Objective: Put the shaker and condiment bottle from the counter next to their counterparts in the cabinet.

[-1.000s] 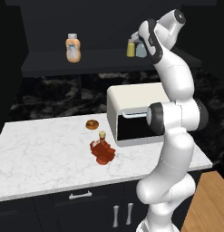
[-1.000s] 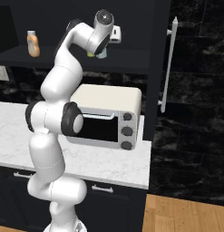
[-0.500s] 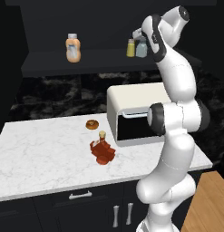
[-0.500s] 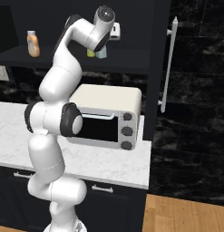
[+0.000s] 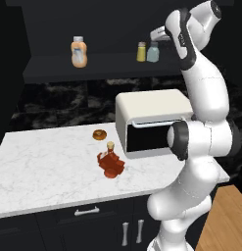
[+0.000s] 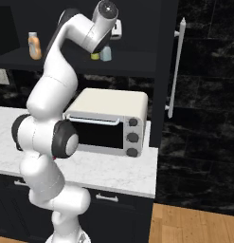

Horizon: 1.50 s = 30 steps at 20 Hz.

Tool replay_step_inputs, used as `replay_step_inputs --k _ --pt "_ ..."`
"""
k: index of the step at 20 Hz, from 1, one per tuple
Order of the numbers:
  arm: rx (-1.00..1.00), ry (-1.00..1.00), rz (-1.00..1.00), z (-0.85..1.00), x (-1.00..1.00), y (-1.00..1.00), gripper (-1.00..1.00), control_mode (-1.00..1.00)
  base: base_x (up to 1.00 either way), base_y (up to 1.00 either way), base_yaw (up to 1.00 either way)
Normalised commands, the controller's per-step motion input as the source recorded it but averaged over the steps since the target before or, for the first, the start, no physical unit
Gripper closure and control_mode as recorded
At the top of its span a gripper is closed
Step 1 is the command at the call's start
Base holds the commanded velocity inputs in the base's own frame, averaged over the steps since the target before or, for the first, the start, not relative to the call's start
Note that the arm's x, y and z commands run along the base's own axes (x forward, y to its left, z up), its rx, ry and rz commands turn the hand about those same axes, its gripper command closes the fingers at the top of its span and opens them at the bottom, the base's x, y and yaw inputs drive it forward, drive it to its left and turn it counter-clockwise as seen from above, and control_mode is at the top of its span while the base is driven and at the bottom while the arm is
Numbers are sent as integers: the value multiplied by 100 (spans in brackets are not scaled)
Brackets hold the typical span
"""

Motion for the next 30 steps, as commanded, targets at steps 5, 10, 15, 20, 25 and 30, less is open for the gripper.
replay_step_inputs --k 5,10,15,20,25,30 --pt "0 0 6 -18 -97 58 -100 -100 0 0 0" --pt "-13 -8 17 -27 -89 36 -100 -100 0 0 0" --pt "-4 -13 18 -52 -99 34 -100 -100 0 0 0" --pt "9 -11 19 -90 -93 32 -100 -100 0 0 0" --pt "13 -12 17 -95 -97 30 -100 -100 0 0 0" --pt "8 -15 12 -80 -73 13 -100 -100 0 0 0"
